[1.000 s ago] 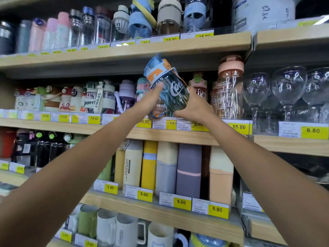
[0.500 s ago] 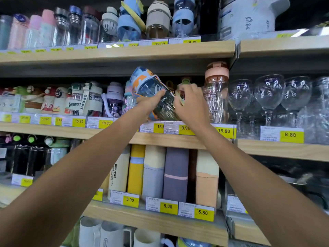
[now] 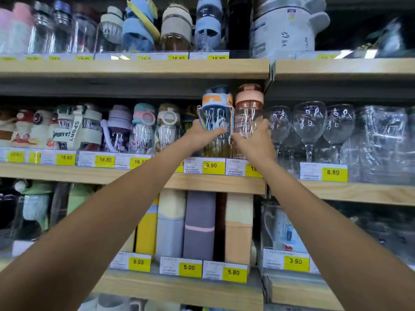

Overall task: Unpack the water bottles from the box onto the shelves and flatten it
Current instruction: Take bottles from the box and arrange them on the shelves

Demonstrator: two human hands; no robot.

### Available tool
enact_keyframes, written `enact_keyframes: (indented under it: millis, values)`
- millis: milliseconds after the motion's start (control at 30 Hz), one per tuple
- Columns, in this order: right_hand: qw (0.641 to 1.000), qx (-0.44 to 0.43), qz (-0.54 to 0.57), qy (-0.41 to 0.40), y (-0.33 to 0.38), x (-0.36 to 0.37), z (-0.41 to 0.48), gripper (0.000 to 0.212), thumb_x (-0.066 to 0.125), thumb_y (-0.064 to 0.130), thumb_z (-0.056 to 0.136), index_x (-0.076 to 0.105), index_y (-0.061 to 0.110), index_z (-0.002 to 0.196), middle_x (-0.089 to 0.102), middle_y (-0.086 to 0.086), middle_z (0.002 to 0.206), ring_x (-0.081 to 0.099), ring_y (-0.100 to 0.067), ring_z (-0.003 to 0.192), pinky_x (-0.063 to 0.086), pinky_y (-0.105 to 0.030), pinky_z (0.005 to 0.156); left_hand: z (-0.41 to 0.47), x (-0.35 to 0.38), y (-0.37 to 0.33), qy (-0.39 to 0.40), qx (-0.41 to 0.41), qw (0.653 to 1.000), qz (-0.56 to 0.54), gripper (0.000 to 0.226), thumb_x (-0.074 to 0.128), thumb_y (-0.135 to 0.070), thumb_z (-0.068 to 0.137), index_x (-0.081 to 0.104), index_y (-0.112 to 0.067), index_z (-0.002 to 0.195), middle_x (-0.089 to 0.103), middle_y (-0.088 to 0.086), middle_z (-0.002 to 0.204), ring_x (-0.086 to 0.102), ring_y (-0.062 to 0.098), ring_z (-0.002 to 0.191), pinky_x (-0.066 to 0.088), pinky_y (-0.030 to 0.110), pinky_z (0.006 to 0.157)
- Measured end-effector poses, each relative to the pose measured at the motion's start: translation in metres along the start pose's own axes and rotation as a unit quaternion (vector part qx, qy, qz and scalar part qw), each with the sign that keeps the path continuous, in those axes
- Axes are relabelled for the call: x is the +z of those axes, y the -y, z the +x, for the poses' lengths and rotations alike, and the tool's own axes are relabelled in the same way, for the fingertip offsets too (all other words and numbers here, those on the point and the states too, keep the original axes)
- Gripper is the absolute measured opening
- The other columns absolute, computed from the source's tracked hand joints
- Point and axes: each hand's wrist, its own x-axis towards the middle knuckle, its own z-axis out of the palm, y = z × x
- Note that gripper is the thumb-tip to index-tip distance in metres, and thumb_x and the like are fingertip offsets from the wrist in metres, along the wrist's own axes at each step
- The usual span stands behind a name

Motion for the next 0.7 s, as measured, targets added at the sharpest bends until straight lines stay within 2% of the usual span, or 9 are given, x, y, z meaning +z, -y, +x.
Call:
enact_keyframes:
  millis: [67,167,333,433,500,600,700]
  values:
    - [1.000,0.006,0.008,0.004,0.000,0.000,0.002,0.070,0.068,0.045,0.079,0.029,0.013,0.128,0.047,-0.014,0.129,0.054,-0.035,0.113,0.039,-0.037,0.079,-0.002,-0.002,0.002,0.030,0.005,0.999,-0.008,0.039,0.064,-0.039,0.086,0.056,-0.019,0.118,0.062,-0.004,0.115,0.058,0.011,0.103,0.041,0.024,0.091]
    - [1.000,0.001,0.008,0.007,-0.001,-0.001,0.002,0.066,0.067,0.045,0.079,0.031,0.014,0.124,0.048,-0.012,0.126,0.055,-0.034,0.108,0.037,-0.036,0.075,-0.005,-0.003,0.003,0.056,0.018,0.998,-0.003,0.046,0.058,-0.038,0.091,0.051,-0.017,0.131,0.060,0.002,0.127,0.055,0.017,0.117,0.039,0.034,0.107]
    - [0.999,0.002,0.024,0.027,-0.001,-0.003,0.000,0.066,0.067,0.044,0.080,0.031,0.014,0.126,0.047,-0.012,0.127,0.053,-0.033,0.109,0.038,-0.036,0.078,-0.011,-0.004,0.000,0.067,0.020,0.997,0.014,0.045,0.055,-0.041,0.092,0.052,-0.017,0.130,0.061,0.001,0.122,0.056,0.017,0.113,0.041,0.029,0.098]
    - [0.999,0.004,0.014,0.030,0.001,-0.006,-0.002,0.071,0.067,0.045,0.081,0.028,0.012,0.131,0.044,-0.014,0.132,0.050,-0.034,0.116,0.038,-0.037,0.080,-0.010,-0.003,-0.001,0.056,-0.003,0.998,0.027,0.055,0.059,-0.045,0.088,0.048,-0.014,0.133,0.058,0.004,0.127,0.055,0.019,0.117,0.041,0.036,0.105]
    - [1.000,-0.001,-0.009,0.027,0.002,-0.008,-0.004,0.075,0.065,0.046,0.081,0.026,0.011,0.134,0.042,-0.015,0.134,0.049,-0.035,0.118,0.039,-0.038,0.081,-0.011,-0.001,-0.001,0.024,-0.023,0.999,0.027,0.070,0.064,-0.047,0.084,0.037,-0.009,0.136,0.051,0.006,0.133,0.050,0.021,0.121,0.039,0.036,0.106]
    - [0.999,-0.017,-0.042,0.013,0.003,-0.012,-0.010,0.070,0.063,0.047,0.083,0.031,0.010,0.133,0.042,-0.014,0.133,0.048,-0.035,0.119,0.043,-0.041,0.084,-0.015,0.002,-0.005,-0.079,-0.043,0.993,0.073,0.089,0.067,-0.048,0.080,0.020,-0.006,0.142,0.034,0.012,0.143,0.036,0.028,0.132,0.033,0.037,0.106]
    - [0.998,-0.031,-0.059,-0.019,0.004,-0.020,-0.016,0.059,0.062,0.045,0.085,0.039,0.011,0.128,0.043,-0.011,0.132,0.048,-0.031,0.118,0.043,-0.039,0.080,-0.022,0.005,-0.011,-0.151,-0.015,0.981,0.121,0.084,0.067,-0.044,0.081,0.024,-0.005,0.141,0.029,0.014,0.144,0.030,0.031,0.133,0.031,0.039,0.105]
